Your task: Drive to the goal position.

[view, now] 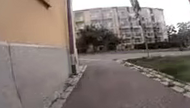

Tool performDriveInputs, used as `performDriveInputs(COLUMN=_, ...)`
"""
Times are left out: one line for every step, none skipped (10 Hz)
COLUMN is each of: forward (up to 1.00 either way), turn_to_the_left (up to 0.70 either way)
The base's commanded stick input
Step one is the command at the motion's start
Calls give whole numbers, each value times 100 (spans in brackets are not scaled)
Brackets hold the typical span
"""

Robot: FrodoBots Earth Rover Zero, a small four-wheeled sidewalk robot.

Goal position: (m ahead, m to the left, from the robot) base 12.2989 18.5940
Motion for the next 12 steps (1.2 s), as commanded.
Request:
performDriveInputs(forward=70, turn_to_the_left=-35)
performDriveInputs(forward=70, turn_to_the_left=-35)
performDriveInputs(forward=70, turn_to_the_left=-12)
performDriveInputs(forward=70, turn_to_the_left=0)
performDriveInputs(forward=70, turn_to_the_left=0)
performDriveInputs(forward=70, turn_to_the_left=0)
performDriveInputs(forward=70, turn_to_the_left=-10)
performDriveInputs(forward=70, turn_to_the_left=-23)
performDriveInputs(forward=70, turn_to_the_left=-33)
performDriveInputs(forward=70, turn_to_the_left=-32)
performDriveInputs(forward=70, turn_to_the_left=-2)
performDriveInputs(forward=70, turn_to_the_left=0)
